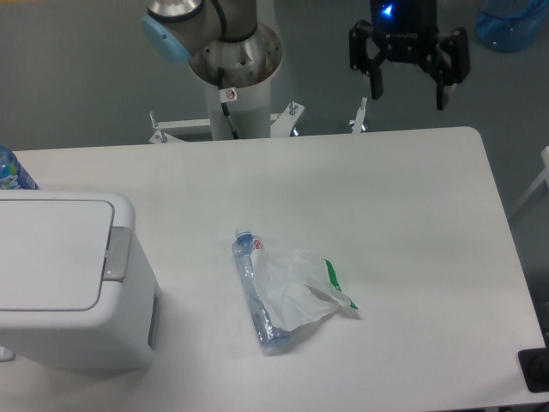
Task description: Open the trash can
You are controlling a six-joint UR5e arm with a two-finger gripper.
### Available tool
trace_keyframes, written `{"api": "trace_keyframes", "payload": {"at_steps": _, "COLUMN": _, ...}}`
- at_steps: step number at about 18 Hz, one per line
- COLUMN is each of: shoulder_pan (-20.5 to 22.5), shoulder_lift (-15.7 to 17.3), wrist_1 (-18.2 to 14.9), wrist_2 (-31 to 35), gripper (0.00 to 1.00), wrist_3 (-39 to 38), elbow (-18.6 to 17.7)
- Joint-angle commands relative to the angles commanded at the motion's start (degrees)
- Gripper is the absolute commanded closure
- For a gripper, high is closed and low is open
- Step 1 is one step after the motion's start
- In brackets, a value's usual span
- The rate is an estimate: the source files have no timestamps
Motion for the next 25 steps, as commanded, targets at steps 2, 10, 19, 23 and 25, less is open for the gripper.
{"api": "trace_keyframes", "payload": {"at_steps": 2, "shoulder_pan": 0.0, "shoulder_lift": 0.0, "wrist_1": 0.0, "wrist_2": 0.09, "gripper": 0.0, "wrist_3": 0.0, "elbow": 0.0}}
{"api": "trace_keyframes", "payload": {"at_steps": 10, "shoulder_pan": -0.61, "shoulder_lift": -1.14, "wrist_1": 0.0, "wrist_2": -1.05, "gripper": 0.0, "wrist_3": -0.79, "elbow": 0.09}}
{"api": "trace_keyframes", "payload": {"at_steps": 19, "shoulder_pan": -6.76, "shoulder_lift": -4.13, "wrist_1": 5.44, "wrist_2": -6.24, "gripper": 0.0, "wrist_3": -27.82, "elbow": 0.61}}
{"api": "trace_keyframes", "payload": {"at_steps": 23, "shoulder_pan": -11.59, "shoulder_lift": -5.62, "wrist_1": 9.4, "wrist_2": -6.77, "gripper": 0.0, "wrist_3": -39.79, "elbow": 0.53}}
{"api": "trace_keyframes", "payload": {"at_steps": 25, "shoulder_pan": -13.61, "shoulder_lift": -6.15, "wrist_1": 9.49, "wrist_2": -6.86, "gripper": 0.0, "wrist_3": -44.28, "elbow": 0.7}}
